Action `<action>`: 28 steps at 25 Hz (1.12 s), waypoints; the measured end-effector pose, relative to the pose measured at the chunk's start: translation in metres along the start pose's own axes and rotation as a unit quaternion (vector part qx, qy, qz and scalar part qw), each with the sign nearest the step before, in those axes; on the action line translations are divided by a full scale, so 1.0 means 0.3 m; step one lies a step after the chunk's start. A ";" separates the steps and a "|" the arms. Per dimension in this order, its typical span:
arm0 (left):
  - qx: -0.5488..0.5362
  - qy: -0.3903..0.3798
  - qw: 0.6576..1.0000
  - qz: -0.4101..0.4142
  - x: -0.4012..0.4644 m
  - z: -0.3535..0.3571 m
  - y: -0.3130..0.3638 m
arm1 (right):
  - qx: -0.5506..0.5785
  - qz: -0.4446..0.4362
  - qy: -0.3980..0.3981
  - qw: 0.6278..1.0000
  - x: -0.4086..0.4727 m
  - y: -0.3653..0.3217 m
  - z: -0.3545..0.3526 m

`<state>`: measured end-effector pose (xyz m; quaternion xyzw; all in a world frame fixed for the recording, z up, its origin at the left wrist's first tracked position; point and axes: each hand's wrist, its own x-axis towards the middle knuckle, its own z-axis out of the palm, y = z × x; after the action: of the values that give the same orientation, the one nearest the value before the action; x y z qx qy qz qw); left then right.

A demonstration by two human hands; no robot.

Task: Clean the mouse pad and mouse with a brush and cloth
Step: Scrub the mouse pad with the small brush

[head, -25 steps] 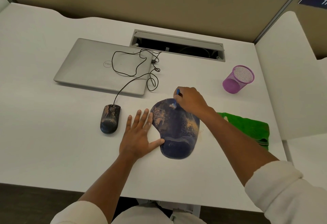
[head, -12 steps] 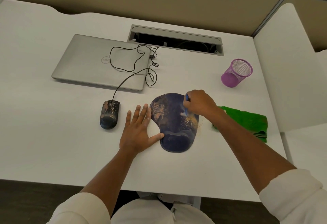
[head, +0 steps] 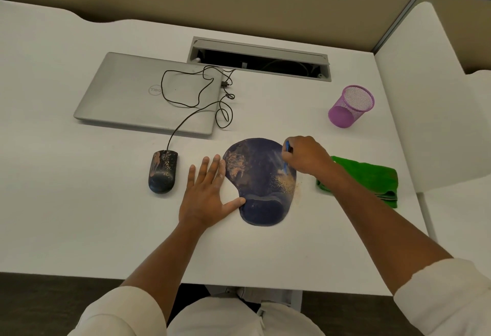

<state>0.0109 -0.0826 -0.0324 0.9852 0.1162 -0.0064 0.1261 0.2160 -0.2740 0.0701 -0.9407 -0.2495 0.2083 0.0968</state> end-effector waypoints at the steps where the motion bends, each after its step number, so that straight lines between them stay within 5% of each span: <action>1: -0.001 0.001 1.000 0.000 0.000 -0.001 0.000 | 0.009 -0.006 0.000 1.000 -0.003 0.003 -0.011; 6: -0.003 0.000 1.000 -0.001 -0.001 0.003 -0.003 | 0.127 -0.047 0.138 0.981 0.051 -0.050 -0.046; 13: -0.003 0.000 1.000 -0.002 0.000 -0.001 0.002 | 0.001 0.037 0.049 0.998 -0.013 -0.075 0.027; 18: 0.000 -0.006 1.000 -0.004 -0.001 -0.002 0.002 | 0.067 0.029 0.139 0.988 0.080 -0.081 -0.043; 24: -0.006 0.000 1.000 -0.003 0.001 -0.002 0.002 | -0.002 0.077 -0.004 0.997 0.062 -0.017 -0.028; 28: -0.004 -0.004 1.000 -0.003 0.000 0.002 -0.001 | 0.076 0.014 0.132 0.988 0.087 -0.046 -0.052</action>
<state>0.0108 -0.0825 -0.0330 0.9843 0.1188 -0.0103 0.1301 0.2375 -0.2501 0.0788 -0.9532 -0.2050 0.1017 0.1976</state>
